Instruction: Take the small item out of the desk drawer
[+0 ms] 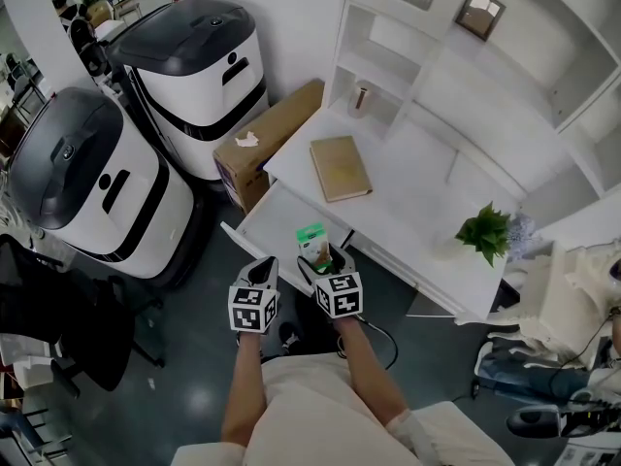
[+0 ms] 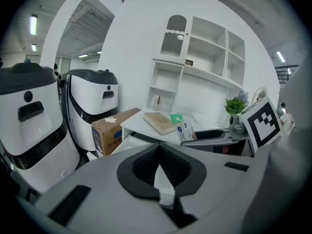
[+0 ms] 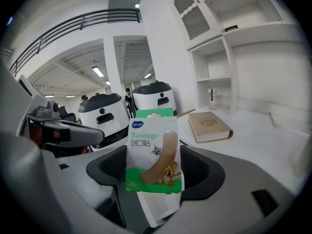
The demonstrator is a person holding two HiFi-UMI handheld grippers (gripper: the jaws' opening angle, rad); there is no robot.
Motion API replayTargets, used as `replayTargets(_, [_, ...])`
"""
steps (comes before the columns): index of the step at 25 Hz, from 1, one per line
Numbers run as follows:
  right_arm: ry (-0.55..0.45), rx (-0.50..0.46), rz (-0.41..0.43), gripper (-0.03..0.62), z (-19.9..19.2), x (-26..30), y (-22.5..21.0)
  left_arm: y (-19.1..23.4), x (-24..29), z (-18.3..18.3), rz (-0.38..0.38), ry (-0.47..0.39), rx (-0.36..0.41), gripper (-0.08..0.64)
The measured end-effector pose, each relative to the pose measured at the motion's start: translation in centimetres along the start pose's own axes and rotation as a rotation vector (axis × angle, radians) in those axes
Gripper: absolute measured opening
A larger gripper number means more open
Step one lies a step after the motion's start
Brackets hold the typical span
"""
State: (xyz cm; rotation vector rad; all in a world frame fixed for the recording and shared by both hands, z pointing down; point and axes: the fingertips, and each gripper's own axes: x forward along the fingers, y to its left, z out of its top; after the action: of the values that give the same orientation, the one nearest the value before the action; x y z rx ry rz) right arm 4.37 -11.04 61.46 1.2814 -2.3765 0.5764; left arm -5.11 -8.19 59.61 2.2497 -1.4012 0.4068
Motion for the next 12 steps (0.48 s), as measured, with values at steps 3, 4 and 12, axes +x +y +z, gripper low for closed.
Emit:
replayTargets(3, [0.0, -0.003, 0.004, 0.359, 0.01, -0.03, -0.01, -0.02, 0.02, 0.08, 0.002, -0.004, 0.0, 0.017])
replayTargets(4, [0.001, -0.005, 0.006, 0.359, 0.04, -0.01, 0.03, -0.03, 0.04, 0.11, 0.002, -0.004, 0.001, 0.017])
replayTargets(12, [0.003, -0.012, 0.008, 0.359, 0.07, -0.05, -0.08, -0.25, 0.26, -0.09, -0.002, 0.002, 0.002, 0.017])
